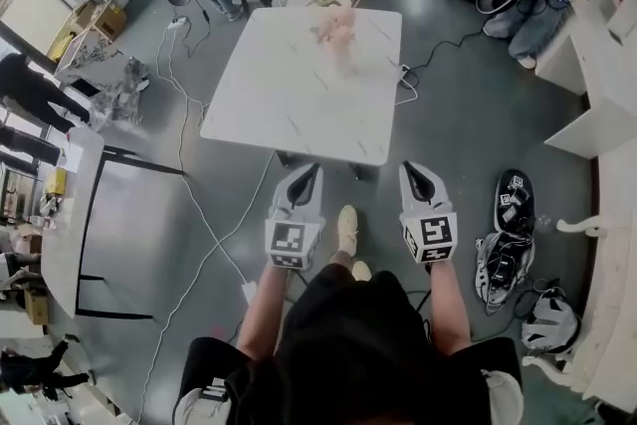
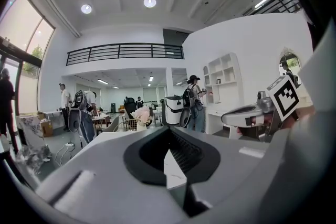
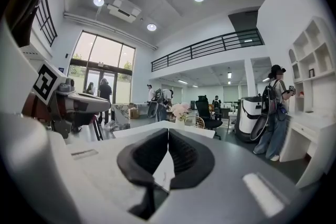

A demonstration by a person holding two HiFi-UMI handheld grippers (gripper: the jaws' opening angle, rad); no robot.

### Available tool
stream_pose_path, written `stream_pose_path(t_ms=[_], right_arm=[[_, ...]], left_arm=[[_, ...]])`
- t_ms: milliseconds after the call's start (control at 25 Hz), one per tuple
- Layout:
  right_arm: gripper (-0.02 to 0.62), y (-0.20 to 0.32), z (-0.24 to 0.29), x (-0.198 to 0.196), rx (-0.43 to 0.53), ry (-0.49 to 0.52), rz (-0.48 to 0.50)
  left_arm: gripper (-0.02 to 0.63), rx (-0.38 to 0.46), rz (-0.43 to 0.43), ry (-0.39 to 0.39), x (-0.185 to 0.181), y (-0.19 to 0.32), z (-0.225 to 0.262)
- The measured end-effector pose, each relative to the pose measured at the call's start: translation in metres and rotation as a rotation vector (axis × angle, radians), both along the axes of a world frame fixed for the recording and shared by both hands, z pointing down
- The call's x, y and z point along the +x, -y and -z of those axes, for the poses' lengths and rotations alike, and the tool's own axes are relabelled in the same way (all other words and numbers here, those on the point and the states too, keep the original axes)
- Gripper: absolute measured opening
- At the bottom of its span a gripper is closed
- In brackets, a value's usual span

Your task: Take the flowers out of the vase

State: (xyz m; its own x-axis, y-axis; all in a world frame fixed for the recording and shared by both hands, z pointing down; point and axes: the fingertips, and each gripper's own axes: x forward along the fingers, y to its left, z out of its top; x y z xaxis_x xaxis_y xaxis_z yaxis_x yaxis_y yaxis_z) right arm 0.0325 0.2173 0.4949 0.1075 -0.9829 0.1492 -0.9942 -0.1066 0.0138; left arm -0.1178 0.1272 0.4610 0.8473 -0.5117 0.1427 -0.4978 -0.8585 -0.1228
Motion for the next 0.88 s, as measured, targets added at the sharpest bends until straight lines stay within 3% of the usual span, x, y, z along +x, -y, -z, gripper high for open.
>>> stream_pose_path(t_ms=[480, 880], right_arm=[[0.006, 0.107, 0.011, 0.050, -0.019, 0.000, -0.030], [0.006, 0.191, 0.015, 0.075, -0.021, -0.017, -0.051]], left_arm=[[0.008, -0.032, -0.043, 0.000, 0.058, 0.110, 0.002], [0.008, -0.045, -0.063, -0.022, 0.082, 0.198, 0.002]])
